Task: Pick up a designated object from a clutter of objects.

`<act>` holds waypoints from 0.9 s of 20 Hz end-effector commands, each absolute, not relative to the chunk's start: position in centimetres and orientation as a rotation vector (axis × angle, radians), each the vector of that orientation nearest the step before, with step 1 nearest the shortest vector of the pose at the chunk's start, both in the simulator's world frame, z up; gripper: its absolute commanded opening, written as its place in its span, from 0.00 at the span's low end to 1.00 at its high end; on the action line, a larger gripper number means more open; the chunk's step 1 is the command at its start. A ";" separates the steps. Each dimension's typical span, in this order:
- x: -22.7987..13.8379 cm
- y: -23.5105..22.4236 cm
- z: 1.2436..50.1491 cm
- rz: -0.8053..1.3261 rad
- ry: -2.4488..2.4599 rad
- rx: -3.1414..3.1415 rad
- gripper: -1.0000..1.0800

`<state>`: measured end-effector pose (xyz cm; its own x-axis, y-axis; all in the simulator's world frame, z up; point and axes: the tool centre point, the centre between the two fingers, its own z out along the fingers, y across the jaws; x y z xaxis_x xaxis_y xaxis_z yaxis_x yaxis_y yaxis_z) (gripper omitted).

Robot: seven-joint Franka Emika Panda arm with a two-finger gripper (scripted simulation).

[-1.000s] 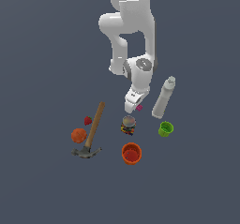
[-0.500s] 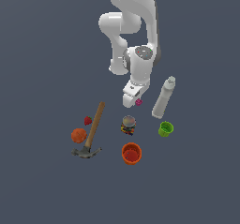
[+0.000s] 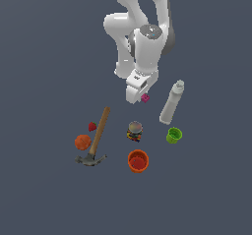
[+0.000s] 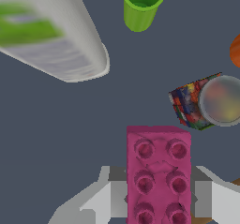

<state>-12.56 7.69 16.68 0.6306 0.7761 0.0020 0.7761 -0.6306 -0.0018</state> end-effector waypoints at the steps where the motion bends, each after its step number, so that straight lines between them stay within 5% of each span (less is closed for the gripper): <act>1: -12.4 7.3 18.8 -0.002 -1.349 -2.832 0.00; 18: -10.3 4.7 33.5 -0.001 -1.348 -2.836 0.00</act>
